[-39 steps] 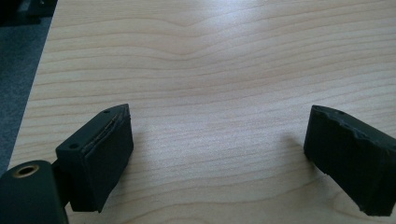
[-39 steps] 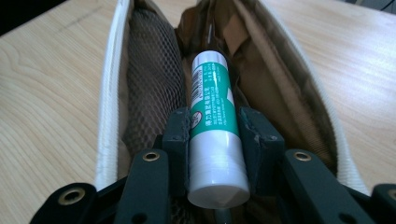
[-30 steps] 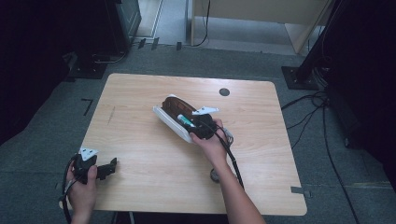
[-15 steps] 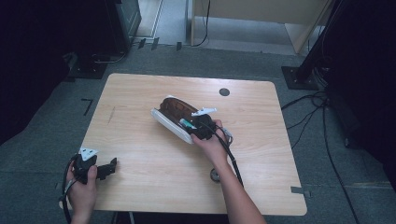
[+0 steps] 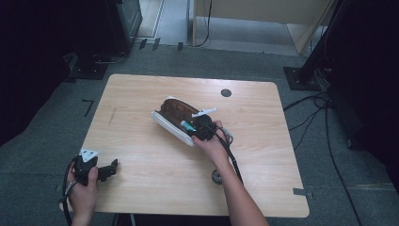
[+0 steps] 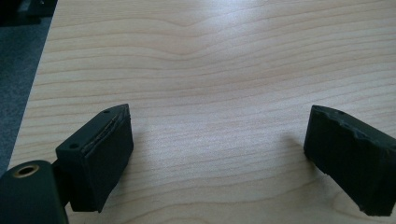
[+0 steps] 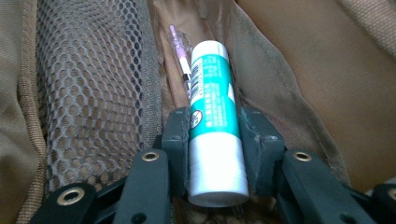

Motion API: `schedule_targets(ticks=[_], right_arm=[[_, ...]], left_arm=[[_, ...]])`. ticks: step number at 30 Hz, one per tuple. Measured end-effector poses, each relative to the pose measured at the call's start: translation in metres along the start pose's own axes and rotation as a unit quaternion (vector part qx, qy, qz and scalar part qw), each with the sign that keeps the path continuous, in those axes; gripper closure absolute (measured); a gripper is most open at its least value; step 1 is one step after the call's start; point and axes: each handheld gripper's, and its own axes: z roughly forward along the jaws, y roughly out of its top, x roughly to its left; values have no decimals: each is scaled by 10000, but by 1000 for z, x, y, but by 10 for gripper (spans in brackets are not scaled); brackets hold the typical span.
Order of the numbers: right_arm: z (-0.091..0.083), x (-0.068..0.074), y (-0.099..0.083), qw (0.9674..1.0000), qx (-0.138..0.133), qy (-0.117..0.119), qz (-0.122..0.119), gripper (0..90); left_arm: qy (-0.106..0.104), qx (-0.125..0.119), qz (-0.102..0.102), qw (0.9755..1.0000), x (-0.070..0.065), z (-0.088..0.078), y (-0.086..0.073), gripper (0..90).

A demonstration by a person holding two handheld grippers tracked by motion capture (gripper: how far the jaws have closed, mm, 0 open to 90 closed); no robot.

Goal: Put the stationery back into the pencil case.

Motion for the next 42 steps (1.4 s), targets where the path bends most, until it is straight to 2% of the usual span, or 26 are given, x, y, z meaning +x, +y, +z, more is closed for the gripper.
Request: schedule_targets(ticks=[6, 11, 16, 19, 29, 38, 42], right_arm=[[-1, 0, -1, 9998, -157, -12, -94, 645], [-3, 0, -1, 9998, -162, -44, -45, 624], [-9, -1, 0, 9992, -366, -86, -95, 583], [-14, -1, 1, 9984, -551, -151, -41, 592], [-40, -3, 6, 9918, -1269, -138, -82, 690], [-65, -4, 9, 9865, -1635, 3, -79, 708], [-79, -2, 7, 9854, -1689, 90, -185, 682]], left_arm=[[-1, -1, 1, 10000, 0, 0, 0, 84], [-1, -1, -1, 10000, 0, 0, 0, 84], [-1, -1, 0, 10000, 0, 0, 0, 84], [-1, -1, 1, 10000, 0, 0, 0, 84], [-1, -1, 1, 10000, 0, 0, 0, 84], [0, 1, 2, 10000, 0, 0, 0, 84], [2, 11, 5, 10000, 0, 0, 0, 84]])
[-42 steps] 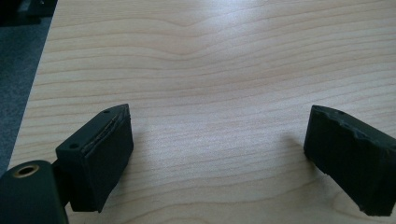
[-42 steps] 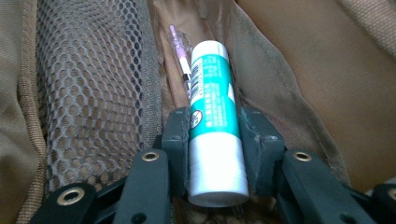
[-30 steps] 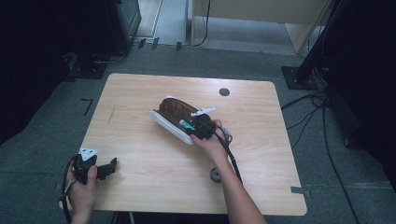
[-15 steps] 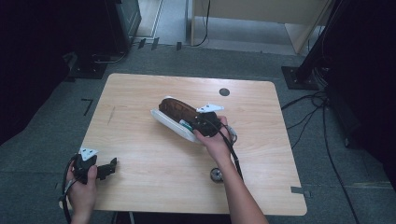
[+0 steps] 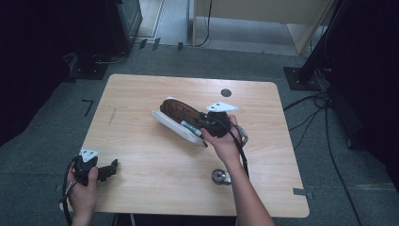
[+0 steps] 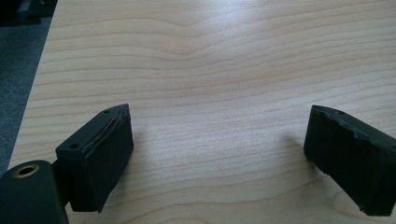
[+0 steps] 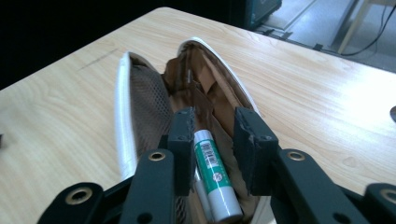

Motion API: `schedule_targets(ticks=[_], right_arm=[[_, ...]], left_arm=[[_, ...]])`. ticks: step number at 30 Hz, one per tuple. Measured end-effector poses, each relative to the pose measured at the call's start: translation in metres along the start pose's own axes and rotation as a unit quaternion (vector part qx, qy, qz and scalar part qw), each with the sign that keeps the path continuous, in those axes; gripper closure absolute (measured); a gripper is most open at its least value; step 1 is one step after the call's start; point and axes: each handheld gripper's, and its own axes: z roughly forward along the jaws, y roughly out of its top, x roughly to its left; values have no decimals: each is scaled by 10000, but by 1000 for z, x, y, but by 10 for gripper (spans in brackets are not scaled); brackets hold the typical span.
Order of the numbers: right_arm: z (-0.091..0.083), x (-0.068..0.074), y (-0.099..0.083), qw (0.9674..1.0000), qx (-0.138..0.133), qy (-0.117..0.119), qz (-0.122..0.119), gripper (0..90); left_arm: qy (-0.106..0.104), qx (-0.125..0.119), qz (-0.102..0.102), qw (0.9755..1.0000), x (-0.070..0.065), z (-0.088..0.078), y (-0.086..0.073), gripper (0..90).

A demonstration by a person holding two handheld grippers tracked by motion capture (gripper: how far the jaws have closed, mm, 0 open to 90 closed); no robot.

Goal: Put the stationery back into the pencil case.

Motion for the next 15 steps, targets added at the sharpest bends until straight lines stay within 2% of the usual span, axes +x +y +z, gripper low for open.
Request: schedule_targets(ticks=[4, 11, 15], right_arm=[[-19, 0, 0, 9998, -148, 59, -81, 644], [-52, -7, -15, 9999, -118, 17, -30, 583], [-65, -8, -28, 9999, -35, 48, -102, 548]], left_arm=[[2, -7, 14, 10000, 0, 0, 0, 84], [-18, 3, 19, 10000, 0, 0, 0, 85], [-23, 2, 21, 10000, -1, 0, 0, 84]])
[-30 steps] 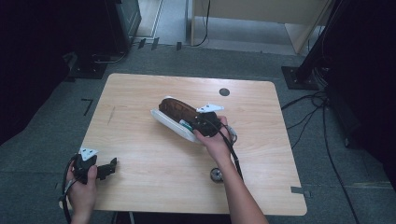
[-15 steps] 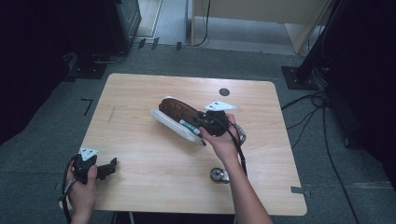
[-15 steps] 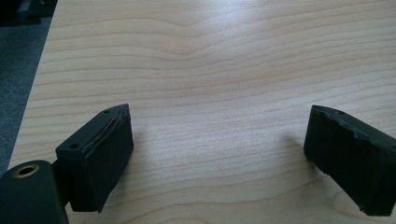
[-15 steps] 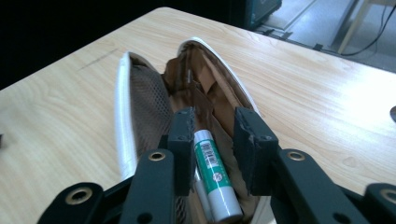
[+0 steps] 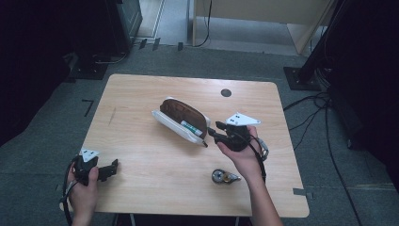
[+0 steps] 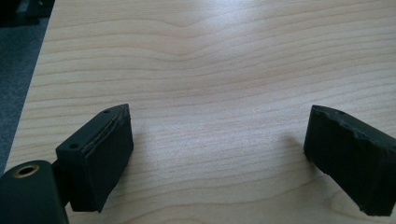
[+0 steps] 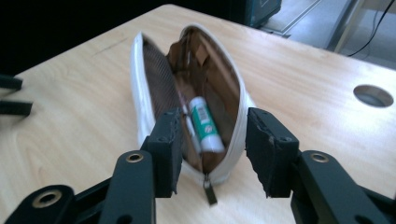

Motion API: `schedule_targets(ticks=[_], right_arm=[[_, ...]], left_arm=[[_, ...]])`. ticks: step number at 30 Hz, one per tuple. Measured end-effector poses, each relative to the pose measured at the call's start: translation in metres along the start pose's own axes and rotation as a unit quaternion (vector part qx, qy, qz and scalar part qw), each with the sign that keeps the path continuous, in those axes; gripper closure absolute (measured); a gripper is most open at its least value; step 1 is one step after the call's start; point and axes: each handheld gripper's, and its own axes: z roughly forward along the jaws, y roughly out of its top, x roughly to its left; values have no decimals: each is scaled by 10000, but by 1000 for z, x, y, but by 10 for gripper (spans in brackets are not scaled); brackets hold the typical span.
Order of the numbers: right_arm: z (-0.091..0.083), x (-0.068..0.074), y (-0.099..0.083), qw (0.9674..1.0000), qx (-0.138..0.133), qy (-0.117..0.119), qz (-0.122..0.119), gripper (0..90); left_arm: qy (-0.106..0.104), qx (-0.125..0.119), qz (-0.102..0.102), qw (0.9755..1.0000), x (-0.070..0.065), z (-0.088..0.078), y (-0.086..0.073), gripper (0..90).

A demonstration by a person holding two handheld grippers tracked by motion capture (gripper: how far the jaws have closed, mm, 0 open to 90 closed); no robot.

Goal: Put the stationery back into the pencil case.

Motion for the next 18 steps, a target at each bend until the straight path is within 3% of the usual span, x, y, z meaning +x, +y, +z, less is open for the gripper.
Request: schedule_targets(ticks=[7, 9, 18], right_arm=[[-15, -5, -31, 9999, 123, 64, 97, 503], [-17, -6, -43, 9998, 193, 94, 3, 489], [-29, -13, -101, 9975, 549, 440, 76, 409]], left_arm=[[3, 1, -7, 10000, 0, 0, 0, 85], [3, -2, -10, 10000, 0, 0, 0, 84], [2, -1, -8, 10000, 0, 0, 0, 84]])
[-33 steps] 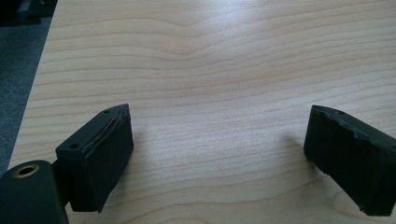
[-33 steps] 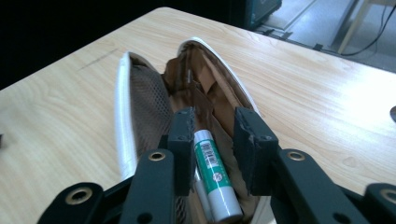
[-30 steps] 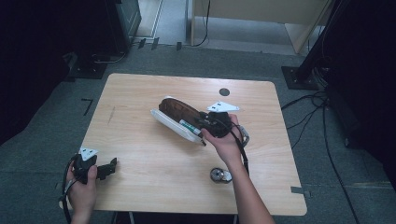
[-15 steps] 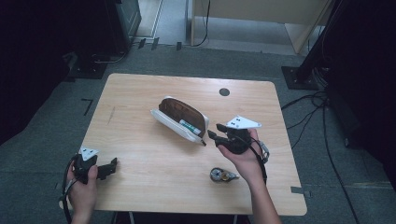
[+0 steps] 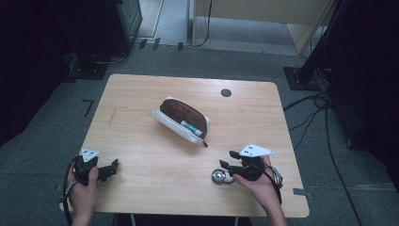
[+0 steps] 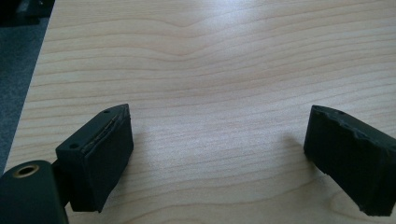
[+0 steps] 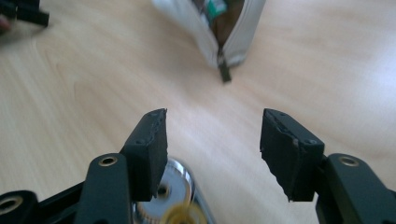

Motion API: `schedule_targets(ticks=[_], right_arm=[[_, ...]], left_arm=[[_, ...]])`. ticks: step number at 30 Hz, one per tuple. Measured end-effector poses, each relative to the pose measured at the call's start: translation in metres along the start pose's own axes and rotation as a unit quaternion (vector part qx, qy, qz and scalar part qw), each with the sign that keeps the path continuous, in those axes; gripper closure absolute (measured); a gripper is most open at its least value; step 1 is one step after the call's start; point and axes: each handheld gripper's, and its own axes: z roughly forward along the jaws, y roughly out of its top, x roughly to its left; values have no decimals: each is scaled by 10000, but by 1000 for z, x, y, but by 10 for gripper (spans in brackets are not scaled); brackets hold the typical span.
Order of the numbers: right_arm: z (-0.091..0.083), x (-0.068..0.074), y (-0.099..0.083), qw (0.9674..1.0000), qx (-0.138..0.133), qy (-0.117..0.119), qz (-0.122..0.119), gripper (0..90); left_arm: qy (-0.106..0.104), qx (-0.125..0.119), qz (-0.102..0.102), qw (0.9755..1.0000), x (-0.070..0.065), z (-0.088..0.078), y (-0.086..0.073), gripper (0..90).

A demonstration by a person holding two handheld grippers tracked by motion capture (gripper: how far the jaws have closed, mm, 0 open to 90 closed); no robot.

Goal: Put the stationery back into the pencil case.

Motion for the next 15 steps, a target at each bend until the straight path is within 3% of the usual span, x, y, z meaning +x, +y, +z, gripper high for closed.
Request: schedule_targets(ticks=[8, 13, 15], right_arm=[[-1, 0, -31, 9991, 45, 380, 174, 371], [3, 5, -43, 9988, 193, 396, 228, 371], [6, 6, -46, 9989, 292, 336, 115, 370]], left_arm=[[0, -1, -2, 10000, 0, 0, 0, 85], [1, -1, -1, 10000, 0, 0, 0, 85], [1, 0, 0, 10000, 0, 0, 0, 85]])
